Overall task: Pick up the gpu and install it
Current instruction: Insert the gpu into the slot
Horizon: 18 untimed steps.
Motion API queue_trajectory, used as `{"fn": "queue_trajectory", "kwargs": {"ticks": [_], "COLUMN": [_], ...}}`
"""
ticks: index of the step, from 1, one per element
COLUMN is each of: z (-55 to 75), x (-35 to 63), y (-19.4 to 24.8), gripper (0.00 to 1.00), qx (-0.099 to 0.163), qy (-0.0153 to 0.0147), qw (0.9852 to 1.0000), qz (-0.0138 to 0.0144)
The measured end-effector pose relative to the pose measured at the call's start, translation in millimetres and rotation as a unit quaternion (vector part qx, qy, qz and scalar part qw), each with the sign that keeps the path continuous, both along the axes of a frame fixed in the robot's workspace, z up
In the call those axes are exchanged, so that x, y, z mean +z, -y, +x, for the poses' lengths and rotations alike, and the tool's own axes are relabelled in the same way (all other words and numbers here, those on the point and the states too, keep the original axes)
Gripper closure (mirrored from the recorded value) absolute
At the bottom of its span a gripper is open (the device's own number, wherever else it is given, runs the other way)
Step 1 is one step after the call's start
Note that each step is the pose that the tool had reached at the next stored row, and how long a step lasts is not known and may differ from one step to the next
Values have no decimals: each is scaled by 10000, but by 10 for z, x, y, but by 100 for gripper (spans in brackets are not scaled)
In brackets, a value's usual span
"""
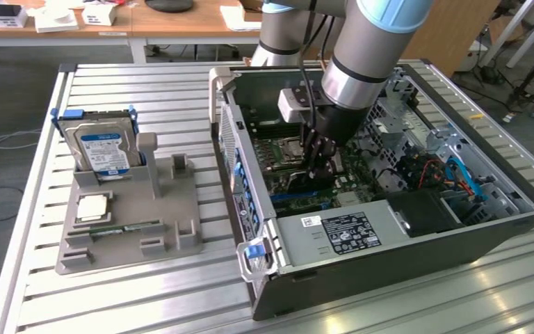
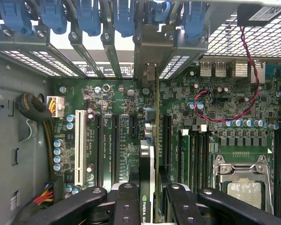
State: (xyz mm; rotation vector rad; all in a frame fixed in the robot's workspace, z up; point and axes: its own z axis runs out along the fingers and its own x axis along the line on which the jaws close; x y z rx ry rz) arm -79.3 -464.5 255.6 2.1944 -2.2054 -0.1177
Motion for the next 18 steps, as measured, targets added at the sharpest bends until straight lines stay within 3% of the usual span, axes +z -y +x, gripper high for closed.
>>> {"fn": "queue_trajectory", "kwargs": {"ticks": [18], "z": [0], "x": [-10], "y": [0], "gripper": [73], "qx": [0], "qy": [0], "qw": [10000], "qz": [0]}}
